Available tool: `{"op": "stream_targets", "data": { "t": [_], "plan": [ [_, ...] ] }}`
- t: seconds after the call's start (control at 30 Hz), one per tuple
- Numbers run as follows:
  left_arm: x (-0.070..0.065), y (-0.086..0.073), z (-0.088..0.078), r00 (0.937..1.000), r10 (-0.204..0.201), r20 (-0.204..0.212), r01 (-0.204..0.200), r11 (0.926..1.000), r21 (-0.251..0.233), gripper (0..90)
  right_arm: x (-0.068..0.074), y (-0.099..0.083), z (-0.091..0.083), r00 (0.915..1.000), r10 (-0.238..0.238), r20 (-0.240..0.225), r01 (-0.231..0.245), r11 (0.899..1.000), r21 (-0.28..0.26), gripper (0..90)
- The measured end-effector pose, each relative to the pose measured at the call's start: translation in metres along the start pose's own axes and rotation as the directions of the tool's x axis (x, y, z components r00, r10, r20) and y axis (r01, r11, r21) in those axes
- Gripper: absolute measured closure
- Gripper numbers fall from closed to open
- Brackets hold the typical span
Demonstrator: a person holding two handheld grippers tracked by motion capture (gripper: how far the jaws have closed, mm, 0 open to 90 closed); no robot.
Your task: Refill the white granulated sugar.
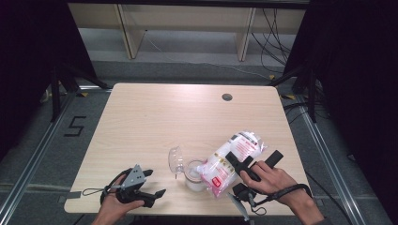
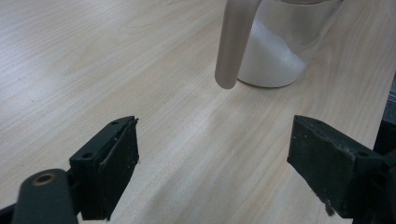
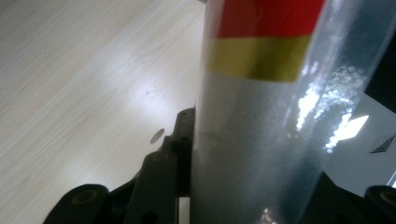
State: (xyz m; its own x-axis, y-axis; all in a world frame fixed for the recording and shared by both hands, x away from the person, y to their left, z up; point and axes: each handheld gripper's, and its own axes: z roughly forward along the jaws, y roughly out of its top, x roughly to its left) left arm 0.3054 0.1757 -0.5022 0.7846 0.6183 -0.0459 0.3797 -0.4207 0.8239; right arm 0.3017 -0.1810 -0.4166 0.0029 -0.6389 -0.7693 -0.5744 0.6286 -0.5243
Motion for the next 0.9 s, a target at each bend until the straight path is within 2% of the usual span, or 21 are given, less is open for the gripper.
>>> {"op": "stream_targets", "data": {
  "t": [0.07,0.33,0.43,0.5,0.53,0.63,0.67,0.73,0.8,0.9],
  "plan": [
    [-0.0012,-0.0003,0.0005,0.9999,-0.011,0.002,0.011,0.9999,-0.009,15.7,-0.0002,-0.0003,-0.0003,1.0,-0.005,-0.002,0.005,1.0,0.004,70.2],
    [-0.001,-0.0003,0.0003,0.9999,-0.011,0.003,0.011,0.9999,-0.008,15.7,-0.0009,-0.0011,-0.0012,0.9998,-0.019,-0.007,0.019,1.0,0.007,70.5],
    [-0.0004,-0.0003,0.0,1.0,-0.006,0.0,0.006,1.0,-0.004,15.7,-0.0002,-0.0013,-0.0012,0.9999,-0.014,-0.006,0.014,1.0,0.007,70.7],
    [-0.0008,-0.0003,0.0002,1.0,-0.009,0.002,0.009,0.9999,-0.006,15.7,0.0019,-0.0018,-0.0009,0.9999,0.011,-0.011,-0.011,1.0,0.011,70.8],
    [-0.001,-0.0003,0.0003,0.9999,-0.011,0.003,0.011,0.9999,-0.008,15.7,-0.0001,-0.0025,-0.0017,0.9997,-0.018,-0.018,0.019,1.0,0.02,70.8],
    [-0.0011,-0.0003,0.0003,0.9999,-0.011,0.002,0.011,0.9999,-0.009,15.7,-0.0006,-0.0027,-0.002,0.9995,-0.026,-0.021,0.026,0.999,0.021,70.8],
    [-0.001,-0.0003,0.0003,0.9999,-0.01,0.002,0.01,0.9999,-0.008,15.7,-0.0027,-0.0023,-0.0028,0.9981,-0.06,-0.013,0.06,0.998,0.015,70.9],
    [-0.001,-0.0003,0.0003,0.9999,-0.01,0.003,0.01,0.9999,-0.007,15.7,-0.0026,-0.0025,-0.0033,0.9982,-0.058,-0.015,0.059,0.998,0.016,70.9],
    [-0.0012,-0.0003,0.0002,1.0,-0.009,0.003,0.009,0.9999,-0.009,15.7,-0.0018,-0.0034,-0.0036,0.9991,-0.037,-0.019,0.038,0.999,0.025,71.0],
    [-0.0009,-0.0003,0.0001,0.9999,-0.01,0.003,0.01,0.9999,-0.008,15.7,-0.0024,-0.0038,-0.0042,0.9988,-0.046,-0.018,0.047,0.999,0.029,71.1]
  ]
}}
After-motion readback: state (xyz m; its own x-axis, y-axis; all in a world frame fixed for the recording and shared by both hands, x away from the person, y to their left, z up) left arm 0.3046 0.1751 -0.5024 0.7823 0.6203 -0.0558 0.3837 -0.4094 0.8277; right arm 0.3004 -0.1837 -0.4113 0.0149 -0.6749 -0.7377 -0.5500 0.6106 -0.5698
